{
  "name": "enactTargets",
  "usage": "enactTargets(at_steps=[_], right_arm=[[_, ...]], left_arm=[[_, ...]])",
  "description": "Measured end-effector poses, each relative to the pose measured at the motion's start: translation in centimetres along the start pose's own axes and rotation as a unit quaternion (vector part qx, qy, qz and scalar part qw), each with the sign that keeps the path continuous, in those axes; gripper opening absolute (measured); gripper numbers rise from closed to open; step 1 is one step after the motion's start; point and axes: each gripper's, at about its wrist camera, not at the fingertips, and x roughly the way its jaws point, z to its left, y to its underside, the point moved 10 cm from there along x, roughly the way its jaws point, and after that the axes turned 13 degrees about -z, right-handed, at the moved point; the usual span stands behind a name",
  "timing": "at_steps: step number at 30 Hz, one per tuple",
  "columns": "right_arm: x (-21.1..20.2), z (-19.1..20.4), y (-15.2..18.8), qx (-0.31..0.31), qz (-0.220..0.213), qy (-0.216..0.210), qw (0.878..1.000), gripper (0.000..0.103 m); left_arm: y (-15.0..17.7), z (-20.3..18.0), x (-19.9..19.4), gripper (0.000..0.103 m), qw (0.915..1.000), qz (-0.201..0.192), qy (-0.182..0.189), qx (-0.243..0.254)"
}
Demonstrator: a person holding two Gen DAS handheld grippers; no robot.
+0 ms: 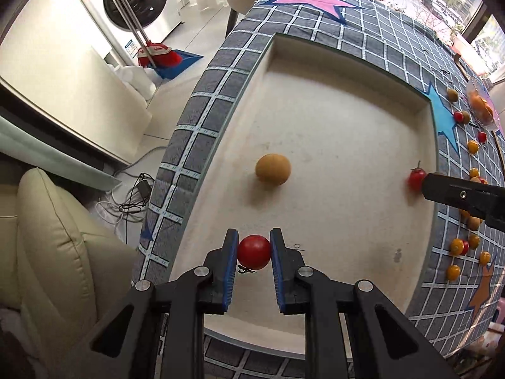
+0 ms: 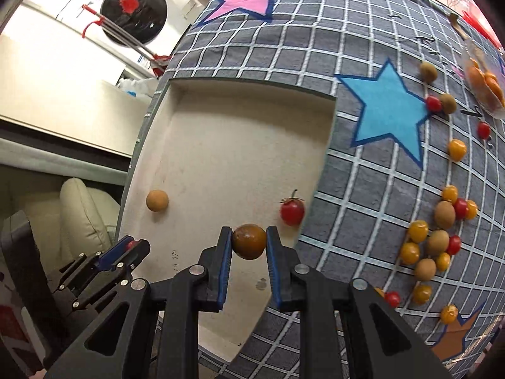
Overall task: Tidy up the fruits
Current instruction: 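Carry both tomatoes into the white tray and open both grippers, then grasp a yellow cherry tomato with the left gripper while the right gripper grasps an orange one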
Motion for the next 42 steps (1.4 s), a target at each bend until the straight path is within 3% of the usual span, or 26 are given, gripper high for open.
enactTargets(at_steps=[7,18,20,21,23,25,28,33,42], right_arm=[[4.5,2.7,0.3,-0.031,0.040,0.004,0.999,0.023],[6.7,3.8,0.2,-0.064,0.050,0.028,0.996,0.025],[6.8,4.2,0.3,-0.063,0.053,0.021,0.996,0.035],[6.8,4.3,0.2,-0.061,0.054,0.018,0.997,0.041],[6.6,4.3,-0.1,-0.059,0.049,0.019,0.997,0.060],[6.1,4.3,-0.6,-0.053,0.041,0.014,0.998,0.065],[5.2,4.3,-1.4,-0.041,0.028,0.005,0.999,0.081],[2.7,3.7,-2.7,-0.016,-0.003,-0.005,1.000,0.082],[-1.9,-3.0,-3.4,0.048,-0.047,0.022,0.997,0.083]], left_arm=[[1.1,1.6,1.8,0.022,0.9999,0.011,-0.009,-0.009],[0.6,1.6,2.3,0.025,0.9999,0.006,-0.015,0.003],[0.5,1.4,2.3,0.051,0.9997,0.001,-0.019,0.014],[0.4,1.3,2.2,0.056,0.9997,0.000,-0.018,0.018],[0.3,1.0,2.0,0.057,0.9991,-0.006,-0.027,0.032],[0.5,0.9,2.0,0.057,0.9989,0.000,-0.029,0.038],[0.6,0.8,1.8,0.057,0.9992,0.006,-0.022,0.034],[0.3,-0.2,0.9,0.057,0.9984,0.003,-0.016,0.054],[-1.6,-6.1,-0.6,0.057,0.9924,-0.013,0.024,0.120]])
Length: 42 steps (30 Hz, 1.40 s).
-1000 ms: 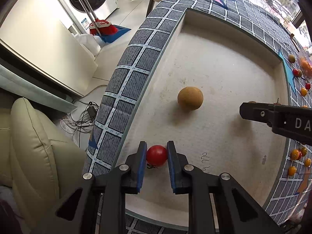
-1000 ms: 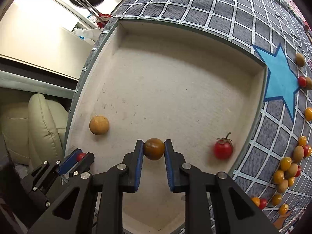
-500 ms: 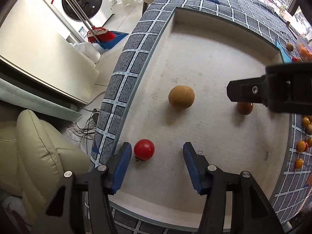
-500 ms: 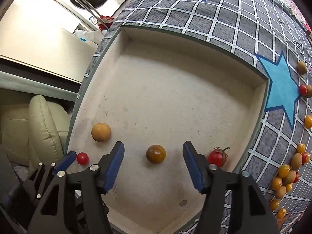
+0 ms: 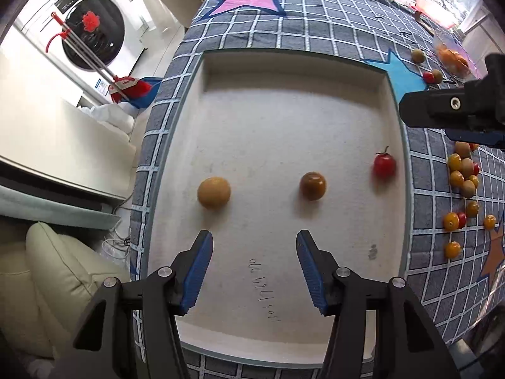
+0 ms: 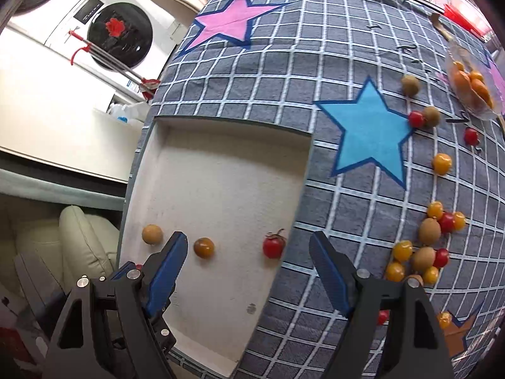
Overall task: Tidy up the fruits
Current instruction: 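Grasp a yellow cherry tomato with the left gripper while the right gripper grasps an orange one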
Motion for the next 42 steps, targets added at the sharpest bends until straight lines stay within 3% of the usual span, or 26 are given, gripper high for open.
enactTargets(at_steps=[3,9,23,31,42], right_arm=[[-1.4,-3.6,0.0,0.027,-0.011,0.017,0.999,0.089],[-3.6,-10.6,1.1,0.092,-0.022,0.060,0.994,0.091],[-7.8,-23.6,7.7,0.192,-0.012,0.135,0.972,0.091],[-8.2,-26.0,10.3,0.178,0.007,0.153,0.972,0.091],[-6.8,-25.0,11.0,0.132,0.022,0.142,0.981,0.091]], left_arm=[[-1.7,-2.3,-0.8,0.089,0.9993,-0.024,0.014,0.023],[-4.5,-7.6,-2.0,0.089,0.9952,-0.043,0.057,0.067],[-8.7,-16.9,-0.9,0.089,0.9890,-0.034,0.101,0.103],[-10.7,-22.3,1.7,0.089,0.9873,-0.016,0.109,0.115],[-13.9,-27.2,4.9,0.089,0.9871,-0.023,0.099,0.124]])
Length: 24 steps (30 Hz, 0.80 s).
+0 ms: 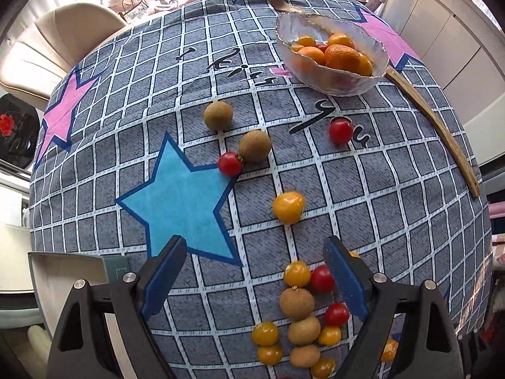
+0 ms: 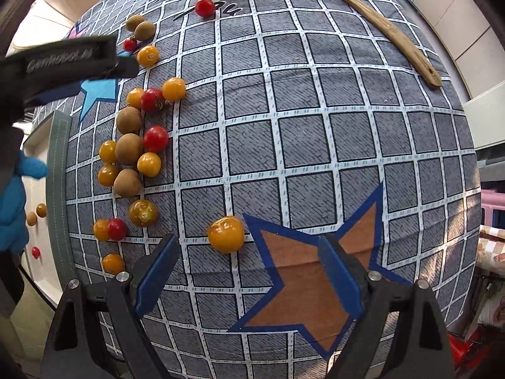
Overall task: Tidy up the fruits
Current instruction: 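Grasp a yellow cherry tomato with the left gripper while the right gripper grasps an orange one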
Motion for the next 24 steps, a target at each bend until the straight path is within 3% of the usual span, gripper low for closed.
enactTargets(at_steps=[3,5,8,10,12,13,17,24], right_arm=[[0.1,0.5,0.1,-0.011,-0.002,0.002,1.000,0.086],[0.4,1.0,0.3,-0.015,0.000,0.002,1.000,0.076],[0.5,0.7,0.5,-0.017,-0.001,0.006,1.000,0.071],[0.4,0.4,0.5,-0.022,-0.004,0.010,1.000,0.065],[0.2,0.1,0.4,-0.030,-0.008,0.016,0.999,0.055],[0.2,0.2,0.3,-0.035,-0.008,0.021,0.999,0.051],[0.9,2.1,0.1,-0.042,-0.008,0.024,0.999,0.030],[-0.2,2.3,-0.2,-0.005,-0.009,-0.019,1.000,0.026]], left_arm=[[-0.6,-0.7,1.2,0.074,0.9999,0.007,-0.004,0.008],[-0.5,-1.0,2.0,0.073,0.9998,0.016,-0.005,0.013],[-0.5,-1.3,2.6,0.072,0.9996,0.018,-0.009,0.020],[-0.3,-1.6,2.8,0.056,0.9995,0.024,-0.005,0.020],[-0.5,-1.6,2.9,0.056,0.9996,0.021,-0.007,0.020],[-0.6,-1.7,2.9,0.051,0.9996,0.019,-0.005,0.020],[-0.7,-2.9,2.7,0.025,0.9994,0.018,0.018,0.025],[-0.1,-3.9,0.4,0.025,0.9991,0.004,0.036,0.024]])
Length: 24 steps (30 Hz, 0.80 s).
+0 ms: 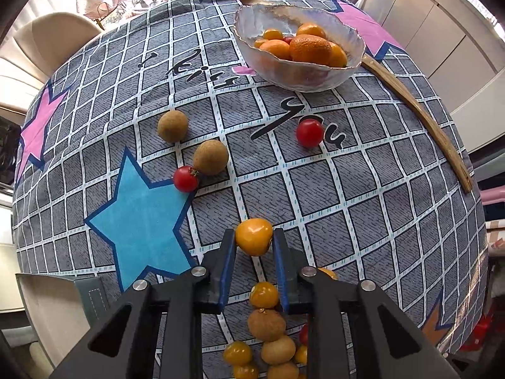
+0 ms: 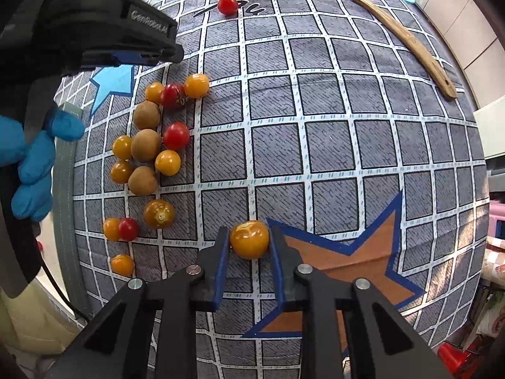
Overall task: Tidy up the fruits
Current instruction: 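Grasp a yellow cherry tomato with the left gripper while the right gripper grasps an orange one, then carry both tomatoes into the white tray and open both grippers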
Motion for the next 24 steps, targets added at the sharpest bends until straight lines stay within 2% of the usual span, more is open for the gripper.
enactTargets(at_steps=[6,11,19,24], right_arm=[[-0.8,0.1,-0.5,0.021,-0.007,-0.015,1.000,0.026],[-1.4,0.4,-0.9,0.023,-0.011,-0.020,0.999,0.026],[-1.9,3.5,-2.2,0.008,-0.014,-0.023,1.000,0.026],[-1.6,4.3,-1.5,-0.015,-0.016,-0.030,0.999,0.026]], left_arm=[[1.5,1.8,-3.6,0.025,0.9997,-0.016,0.007,-0.015],[3.4,4.8,-6.1,0.025,0.9995,-0.023,0.002,-0.024],[5.9,9.1,-8.6,0.025,0.9984,-0.031,-0.014,-0.046],[7.5,11.2,-10.0,0.025,0.9968,-0.038,-0.025,-0.066]])
